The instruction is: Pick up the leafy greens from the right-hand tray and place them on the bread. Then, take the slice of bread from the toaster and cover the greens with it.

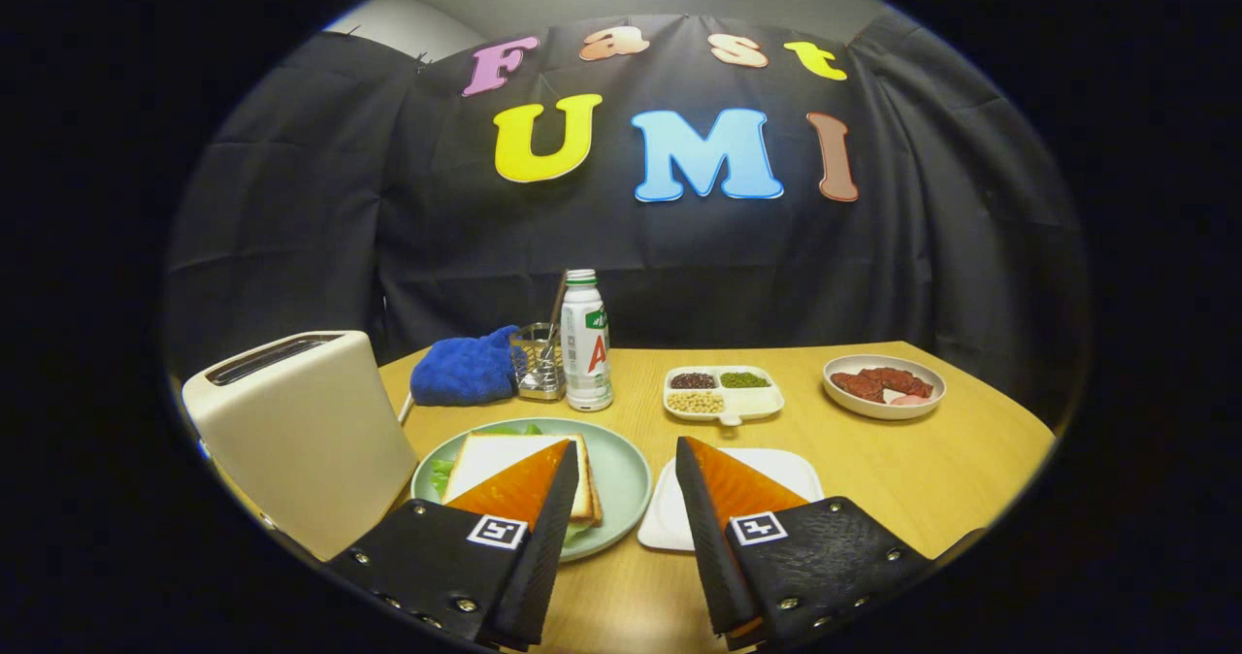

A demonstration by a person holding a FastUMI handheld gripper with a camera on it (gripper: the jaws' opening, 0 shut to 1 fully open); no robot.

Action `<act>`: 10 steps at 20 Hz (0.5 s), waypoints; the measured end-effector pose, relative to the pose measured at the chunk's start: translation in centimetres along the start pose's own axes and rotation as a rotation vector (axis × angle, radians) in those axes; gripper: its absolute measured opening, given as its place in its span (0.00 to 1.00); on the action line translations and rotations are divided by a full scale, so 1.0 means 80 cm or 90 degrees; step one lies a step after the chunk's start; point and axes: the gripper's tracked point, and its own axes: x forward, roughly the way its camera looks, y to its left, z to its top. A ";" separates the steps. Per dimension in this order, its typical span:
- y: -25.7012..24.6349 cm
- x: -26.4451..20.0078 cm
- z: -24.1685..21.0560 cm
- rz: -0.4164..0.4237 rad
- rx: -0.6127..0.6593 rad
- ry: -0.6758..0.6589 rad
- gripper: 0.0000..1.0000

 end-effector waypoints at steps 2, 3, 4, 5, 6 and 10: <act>-0.018 -0.010 0.007 -0.012 -0.006 -0.015 0.61; -0.024 -0.014 0.012 -0.013 -0.003 -0.024 0.62; -0.031 -0.017 0.015 -0.015 -0.001 -0.031 0.62; -0.040 -0.021 0.018 -0.018 0.001 -0.039 0.62; -0.051 -0.025 0.023 -0.022 0.002 -0.051 0.62; -0.103 -0.034 0.024 -0.044 -0.004 -0.061 0.61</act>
